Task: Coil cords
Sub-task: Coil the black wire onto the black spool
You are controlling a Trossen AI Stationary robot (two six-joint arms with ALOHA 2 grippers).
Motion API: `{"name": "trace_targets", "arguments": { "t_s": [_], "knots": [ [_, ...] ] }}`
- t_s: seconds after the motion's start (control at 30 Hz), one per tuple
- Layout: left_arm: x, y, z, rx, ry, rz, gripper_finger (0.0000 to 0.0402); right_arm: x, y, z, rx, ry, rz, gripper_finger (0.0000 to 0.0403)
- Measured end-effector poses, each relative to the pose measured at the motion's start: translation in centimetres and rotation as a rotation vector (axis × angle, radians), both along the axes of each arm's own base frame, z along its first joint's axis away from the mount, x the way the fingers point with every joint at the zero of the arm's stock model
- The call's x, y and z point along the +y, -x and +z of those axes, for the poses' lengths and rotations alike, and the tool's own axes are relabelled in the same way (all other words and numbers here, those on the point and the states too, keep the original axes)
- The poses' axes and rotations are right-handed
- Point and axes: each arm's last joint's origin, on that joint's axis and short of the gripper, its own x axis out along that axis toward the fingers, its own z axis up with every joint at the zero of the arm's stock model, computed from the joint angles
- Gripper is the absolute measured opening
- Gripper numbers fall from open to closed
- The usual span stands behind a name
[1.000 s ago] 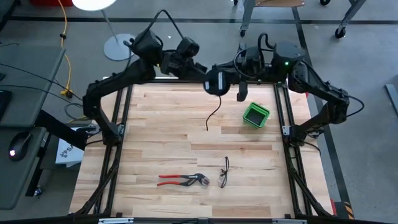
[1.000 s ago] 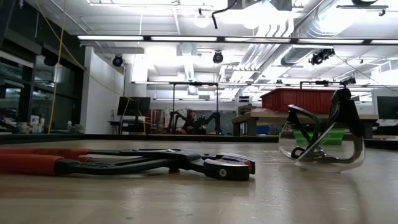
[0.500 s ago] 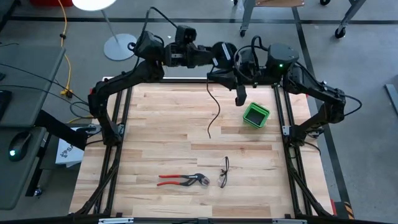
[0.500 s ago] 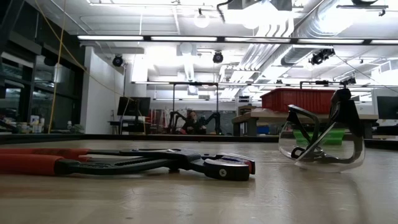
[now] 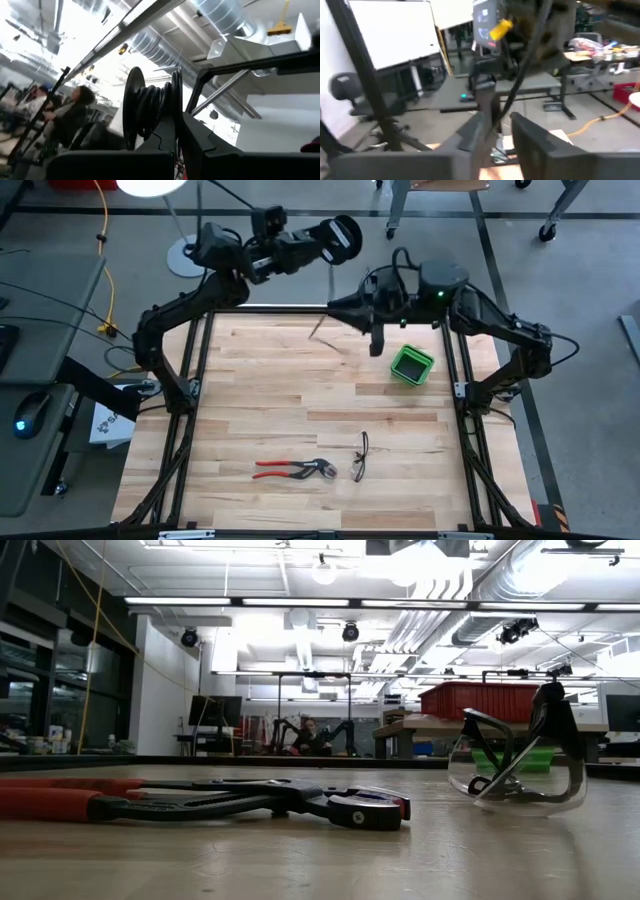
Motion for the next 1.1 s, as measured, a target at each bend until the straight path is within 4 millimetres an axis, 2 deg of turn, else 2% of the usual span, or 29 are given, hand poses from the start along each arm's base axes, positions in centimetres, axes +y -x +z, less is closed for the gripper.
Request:
{"name": "trace_targets", "arguments": {
  "t_s": [0.17, 0.3, 0.57, 0.8, 0.97, 1.1],
  "knots": [
    [-0.4, 0.8, 0.6, -0.018, -0.033, 0.02, 0.0001, -0.4, -0.2, -0.1, 0.007, 0.058, -0.118, 0.0173],
    [-0.9, 2.2, 1.6, -0.07, -0.057, 0.054, 0.0001, -0.7, -1.3, -0.8, 0.031, 0.084, -0.192, 0.021],
    [-1.5, 3.8, 2.7, -0.131, -0.102, 0.128, 0.0001, -1.4, -4.8, -2.7, 0.028, 0.108, -0.241, 0.0217],
    [-1.9, 4.0, 3.0, -0.15, -0.113, 0.154, 0.0001, -1.4, -6.7, -3.3, -0.059, 0.006, -0.168, 0.0217],
    [-1.9, 4.0, 2.9, -0.142, -0.115, 0.149, 0.0001, -1.2, -6.9, -3.2, -0.072, -0.022, -0.103, 0.0217],
    [-1.9, 3.9, 2.8, -0.13, -0.116, 0.142, 0.0001, -1.5, -6.3, -3.1, -0.037, 0.067, -0.202, 0.0217]
  ]
}}
